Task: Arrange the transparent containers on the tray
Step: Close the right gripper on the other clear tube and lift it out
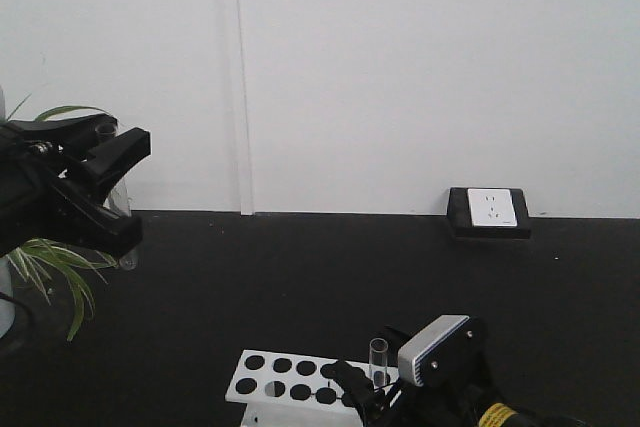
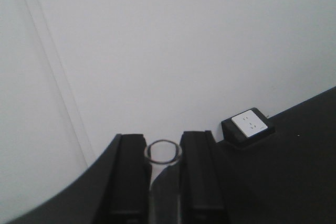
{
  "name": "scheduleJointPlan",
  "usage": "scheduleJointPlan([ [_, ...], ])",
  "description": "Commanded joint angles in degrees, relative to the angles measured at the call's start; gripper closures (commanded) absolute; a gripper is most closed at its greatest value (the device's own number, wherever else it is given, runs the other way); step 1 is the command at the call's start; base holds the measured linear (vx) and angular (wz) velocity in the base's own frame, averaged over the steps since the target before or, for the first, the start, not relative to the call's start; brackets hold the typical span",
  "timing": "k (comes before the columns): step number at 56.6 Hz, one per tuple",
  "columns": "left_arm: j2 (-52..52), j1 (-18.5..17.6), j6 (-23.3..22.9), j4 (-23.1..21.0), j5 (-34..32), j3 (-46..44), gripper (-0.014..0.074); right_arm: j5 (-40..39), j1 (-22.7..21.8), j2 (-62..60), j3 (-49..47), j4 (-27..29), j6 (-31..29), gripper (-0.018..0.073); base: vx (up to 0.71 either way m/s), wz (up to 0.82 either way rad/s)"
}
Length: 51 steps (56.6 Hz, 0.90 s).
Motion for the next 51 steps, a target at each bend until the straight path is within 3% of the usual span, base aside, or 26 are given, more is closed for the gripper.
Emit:
scheduleJointPlan([
  [1,-1.31,-0.36,-0.64,-1.4,-3.07,-1.67,0.0603,-6.64,0.09,-2.13,-1.6,0.71,0.36,0.0208,0.0,0.0],
  [11,-1.31,-0.36,-0.64,-1.4,-3.02,-1.67,0.0603,-6.88,0.09,-3.02,-1.6,0.63,0.41,0.0569,0.0,0.0],
  [17,-1.31,-0.36,-0.64,-1.35,-3.02,-1.67,0.0603,-5.42,0.09,-5.44,-1.6,0.19,0.5,0.0573,0.0,0.0],
  [31,-1.31,-0.36,-0.64,-1.4,1.07,-1.67,0.0603,6.32,0.09,-20.06,-1.6,0.41,1.42,0.0572,0.0,0.0],
  [41,-1.83,-0.55,-0.64,-1.4,6.95,-1.13,0.0603,18.54,0.09,-33.22,-1.6,0.3,6.51,0.0572,0.0,0.0],
  [51,-6.39,-3.43,-0.64,-1.4,5.64,6.62,0.0603,33.3,0.09,-44.98,-1.54,0.17,6.64,0.0572,0.0,0.0],
])
